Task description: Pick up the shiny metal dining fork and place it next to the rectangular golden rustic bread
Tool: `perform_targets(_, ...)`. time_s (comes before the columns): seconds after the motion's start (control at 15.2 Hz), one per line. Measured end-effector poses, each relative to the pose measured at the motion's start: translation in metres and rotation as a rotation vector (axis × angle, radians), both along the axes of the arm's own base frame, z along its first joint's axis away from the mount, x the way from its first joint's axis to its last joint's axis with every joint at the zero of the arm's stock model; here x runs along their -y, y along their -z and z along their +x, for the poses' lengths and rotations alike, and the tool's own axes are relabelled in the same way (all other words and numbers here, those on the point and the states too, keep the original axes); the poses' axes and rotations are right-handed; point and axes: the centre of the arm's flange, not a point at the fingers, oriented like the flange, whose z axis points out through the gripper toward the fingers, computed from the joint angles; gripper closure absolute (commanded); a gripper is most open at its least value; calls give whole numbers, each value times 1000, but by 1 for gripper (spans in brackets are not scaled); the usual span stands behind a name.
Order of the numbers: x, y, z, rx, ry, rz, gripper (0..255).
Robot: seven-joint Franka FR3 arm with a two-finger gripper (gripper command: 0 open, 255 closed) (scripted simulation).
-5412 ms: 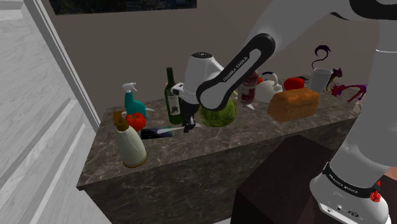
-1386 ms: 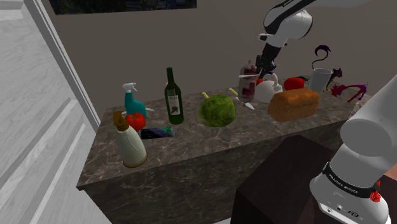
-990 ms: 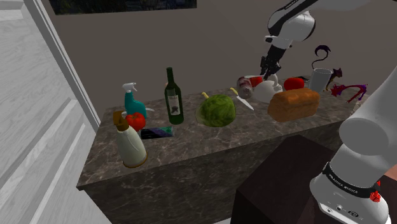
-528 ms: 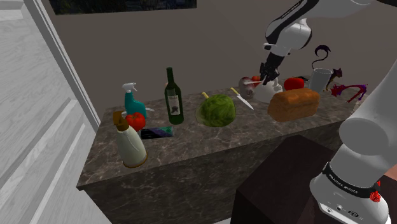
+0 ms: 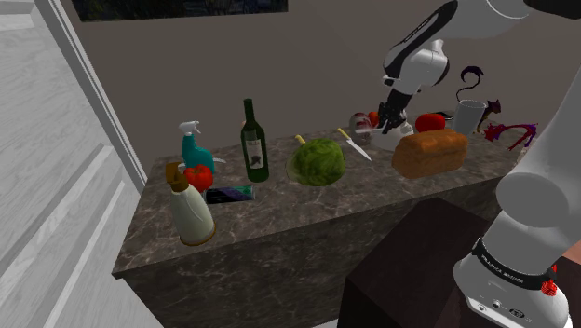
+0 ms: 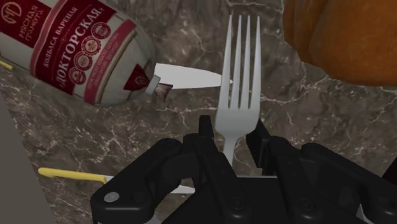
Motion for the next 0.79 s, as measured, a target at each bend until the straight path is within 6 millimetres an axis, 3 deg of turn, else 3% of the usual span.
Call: perform_targets(0.79, 0, 64, -1, 0, 0, 0, 255)
